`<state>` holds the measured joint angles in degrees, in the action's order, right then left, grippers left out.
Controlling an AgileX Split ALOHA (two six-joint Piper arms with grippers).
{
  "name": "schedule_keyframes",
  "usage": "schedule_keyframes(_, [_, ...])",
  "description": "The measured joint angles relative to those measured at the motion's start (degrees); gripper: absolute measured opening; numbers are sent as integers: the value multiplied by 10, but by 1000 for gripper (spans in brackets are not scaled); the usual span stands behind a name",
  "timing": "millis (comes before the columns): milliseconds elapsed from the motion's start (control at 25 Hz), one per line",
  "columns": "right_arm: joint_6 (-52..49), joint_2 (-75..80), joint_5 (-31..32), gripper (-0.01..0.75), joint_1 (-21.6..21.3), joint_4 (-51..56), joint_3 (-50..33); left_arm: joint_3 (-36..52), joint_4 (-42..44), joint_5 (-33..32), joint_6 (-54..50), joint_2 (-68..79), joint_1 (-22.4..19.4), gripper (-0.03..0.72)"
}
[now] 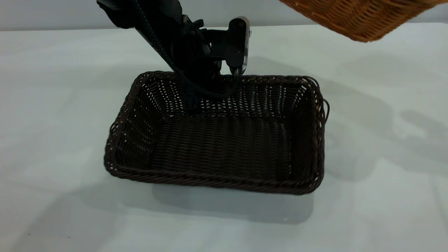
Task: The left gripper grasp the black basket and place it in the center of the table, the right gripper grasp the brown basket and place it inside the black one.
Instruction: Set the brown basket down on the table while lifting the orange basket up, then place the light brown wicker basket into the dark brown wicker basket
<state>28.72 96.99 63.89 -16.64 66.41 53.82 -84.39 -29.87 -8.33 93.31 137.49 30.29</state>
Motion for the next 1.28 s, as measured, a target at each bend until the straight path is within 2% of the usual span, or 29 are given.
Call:
schedule_keyframes(240, [4, 0, -16, 67, -17, 14, 26, 0, -7, 8, -23, 3, 1, 356])
schedule_keyframes(360, [1, 0, -17, 68, -37, 14, 60, 0, -7, -3, -27, -14, 1, 410])
schedule_keyframes(600, [-2, 0, -23, 68, -66, 13, 88, 1, -6, -73, -28, -123, 1, 426])
schedule_keyframes(880, [-20, 8, -34, 68, -62, -27, 89, 1, -4, -159, -28, -344, -29, 426])
schedule_keyframes(960, [-29, 16, -34, 68, -47, -34, 89, 1, -3, -167, -29, -404, -46, 426])
schedule_keyframes(1080, [-42, 32, -37, 69, 15, -71, 92, 1, -3, -164, -32, -486, -62, 426])
schedule_keyframes(1280, [-56, 79, -57, 69, 169, -132, 92, 1, -2, -160, -49, -555, -73, 426])
